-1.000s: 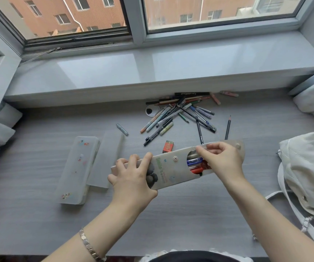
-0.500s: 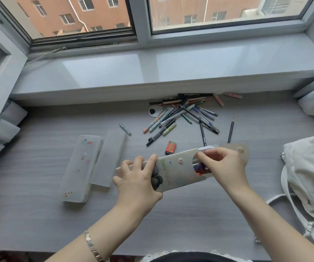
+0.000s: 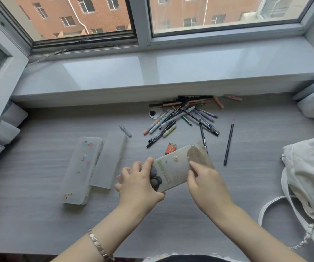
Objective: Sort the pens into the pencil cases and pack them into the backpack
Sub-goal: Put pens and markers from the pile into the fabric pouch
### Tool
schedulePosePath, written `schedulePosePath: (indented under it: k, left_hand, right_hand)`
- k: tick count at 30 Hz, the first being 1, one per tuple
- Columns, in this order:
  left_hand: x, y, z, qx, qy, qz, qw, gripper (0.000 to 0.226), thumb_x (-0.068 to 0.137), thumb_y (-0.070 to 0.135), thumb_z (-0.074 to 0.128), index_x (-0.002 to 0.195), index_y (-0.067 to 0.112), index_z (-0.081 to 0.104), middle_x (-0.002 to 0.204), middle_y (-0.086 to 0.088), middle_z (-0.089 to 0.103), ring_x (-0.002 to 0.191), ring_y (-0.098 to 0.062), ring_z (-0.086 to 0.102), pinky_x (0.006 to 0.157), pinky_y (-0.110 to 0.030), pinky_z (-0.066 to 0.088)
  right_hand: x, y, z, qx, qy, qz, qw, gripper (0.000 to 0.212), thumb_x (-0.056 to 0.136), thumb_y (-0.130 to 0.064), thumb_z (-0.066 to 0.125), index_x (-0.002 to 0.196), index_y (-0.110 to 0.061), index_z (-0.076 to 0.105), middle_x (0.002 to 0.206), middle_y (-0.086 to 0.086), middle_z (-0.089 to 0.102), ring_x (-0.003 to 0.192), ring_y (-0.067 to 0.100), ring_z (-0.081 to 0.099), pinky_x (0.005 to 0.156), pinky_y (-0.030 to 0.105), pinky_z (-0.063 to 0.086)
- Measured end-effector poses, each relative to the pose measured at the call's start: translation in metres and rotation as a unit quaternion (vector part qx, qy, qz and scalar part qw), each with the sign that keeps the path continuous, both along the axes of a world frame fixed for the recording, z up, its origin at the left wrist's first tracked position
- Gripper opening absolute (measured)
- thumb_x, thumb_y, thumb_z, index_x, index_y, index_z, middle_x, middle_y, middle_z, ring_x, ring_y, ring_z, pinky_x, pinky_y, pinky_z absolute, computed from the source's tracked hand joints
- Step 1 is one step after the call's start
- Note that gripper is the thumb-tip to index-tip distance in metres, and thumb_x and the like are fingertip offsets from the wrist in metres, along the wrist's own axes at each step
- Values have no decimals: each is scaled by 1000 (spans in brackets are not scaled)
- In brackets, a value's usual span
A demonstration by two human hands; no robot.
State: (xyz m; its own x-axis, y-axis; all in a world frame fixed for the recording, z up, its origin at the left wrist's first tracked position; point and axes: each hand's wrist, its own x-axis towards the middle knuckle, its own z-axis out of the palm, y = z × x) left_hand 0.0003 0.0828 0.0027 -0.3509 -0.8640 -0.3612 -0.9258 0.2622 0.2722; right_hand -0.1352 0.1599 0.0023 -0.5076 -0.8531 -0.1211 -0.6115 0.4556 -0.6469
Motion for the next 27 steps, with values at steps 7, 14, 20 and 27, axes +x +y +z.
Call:
schedulePosePath:
  k: [7, 14, 20, 27]
  left_hand:
    - [2, 0, -3, -24, -20, -22, 999, 80, 63, 43, 70, 128, 46, 23, 120, 13, 34, 115, -19, 28, 74, -33, 29]
    - [5, -4, -7, 4, 9, -15, 1000, 82, 61, 48, 70, 128, 44, 24, 118, 14, 38, 113, -19, 30, 76, -32, 33]
    - [-1, -5, -8, -25, 25, -45, 998, 82, 62, 48, 69, 130, 46, 23, 122, 16, 37, 115, -17, 31, 78, -32, 34]
    - [4, -6, -5, -72, -24, -94, 993, 85, 69, 38, 64, 136, 52, 15, 136, 15, 30, 127, -18, 23, 106, -66, 9]
  right_hand:
    - [-10, 3, -6, 35, -150, -9, 988, 23, 78, 0, 47, 83, -10, 66, 59, -5, 52, 59, 11, 41, 57, 26, 32]
    - [-39, 8, 0, -116, -43, -161, 979, 74, 75, -19, 74, 138, -9, 34, 130, 9, 41, 119, 20, 39, 103, 22, 26]
    - [-32, 3, -9, -90, -241, -78, 963, 32, 97, -23, 38, 112, -11, 63, 94, -16, 65, 84, -16, 57, 68, -2, 38]
    - [-16, 19, -12, -117, -203, 32, 972, 60, 77, -70, 41, 118, -28, 54, 110, -20, 56, 106, -12, 50, 78, -4, 34]
